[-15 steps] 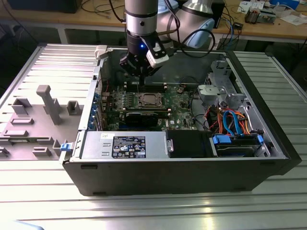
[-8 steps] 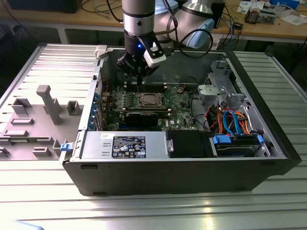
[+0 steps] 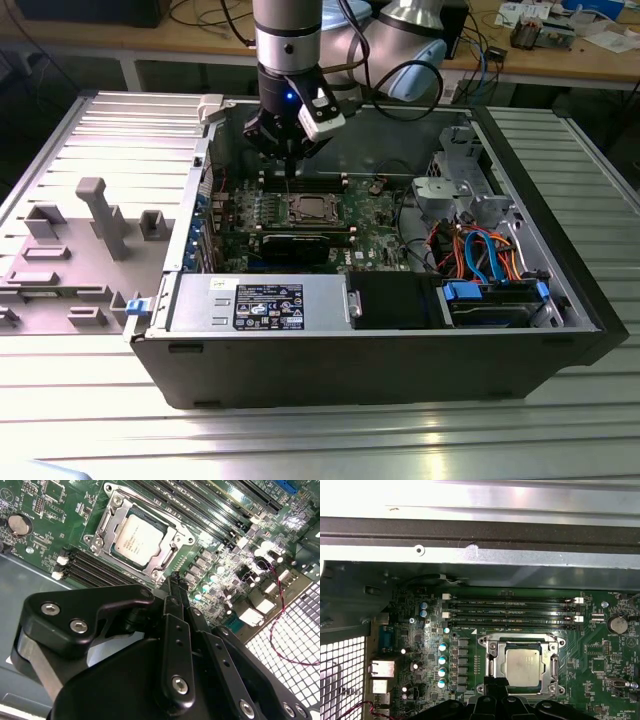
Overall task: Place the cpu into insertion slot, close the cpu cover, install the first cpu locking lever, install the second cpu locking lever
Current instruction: 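Install the first cpu locking lever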
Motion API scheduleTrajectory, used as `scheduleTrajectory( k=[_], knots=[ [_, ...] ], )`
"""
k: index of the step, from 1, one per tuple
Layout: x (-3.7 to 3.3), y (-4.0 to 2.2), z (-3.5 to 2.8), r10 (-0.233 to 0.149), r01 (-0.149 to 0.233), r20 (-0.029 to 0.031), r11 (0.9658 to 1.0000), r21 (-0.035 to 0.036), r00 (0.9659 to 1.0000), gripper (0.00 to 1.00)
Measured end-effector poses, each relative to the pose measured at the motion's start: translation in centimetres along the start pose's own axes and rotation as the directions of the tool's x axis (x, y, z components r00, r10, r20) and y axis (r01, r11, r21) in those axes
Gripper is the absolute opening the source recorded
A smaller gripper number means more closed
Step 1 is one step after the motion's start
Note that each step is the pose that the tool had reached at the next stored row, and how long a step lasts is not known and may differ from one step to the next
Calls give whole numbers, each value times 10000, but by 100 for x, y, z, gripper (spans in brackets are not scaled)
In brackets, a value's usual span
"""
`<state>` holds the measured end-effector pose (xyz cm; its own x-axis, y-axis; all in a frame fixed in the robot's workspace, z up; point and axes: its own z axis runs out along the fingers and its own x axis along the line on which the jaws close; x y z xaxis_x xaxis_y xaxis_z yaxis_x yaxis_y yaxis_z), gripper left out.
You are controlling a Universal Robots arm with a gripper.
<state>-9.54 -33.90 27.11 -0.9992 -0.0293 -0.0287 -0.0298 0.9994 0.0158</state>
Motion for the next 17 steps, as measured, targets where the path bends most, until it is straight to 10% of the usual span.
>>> scheduleTrajectory(
  k=[17],
  knots=[
    [147,4,16,-144,144,-2,9999,-4,9999,11]
  ],
)
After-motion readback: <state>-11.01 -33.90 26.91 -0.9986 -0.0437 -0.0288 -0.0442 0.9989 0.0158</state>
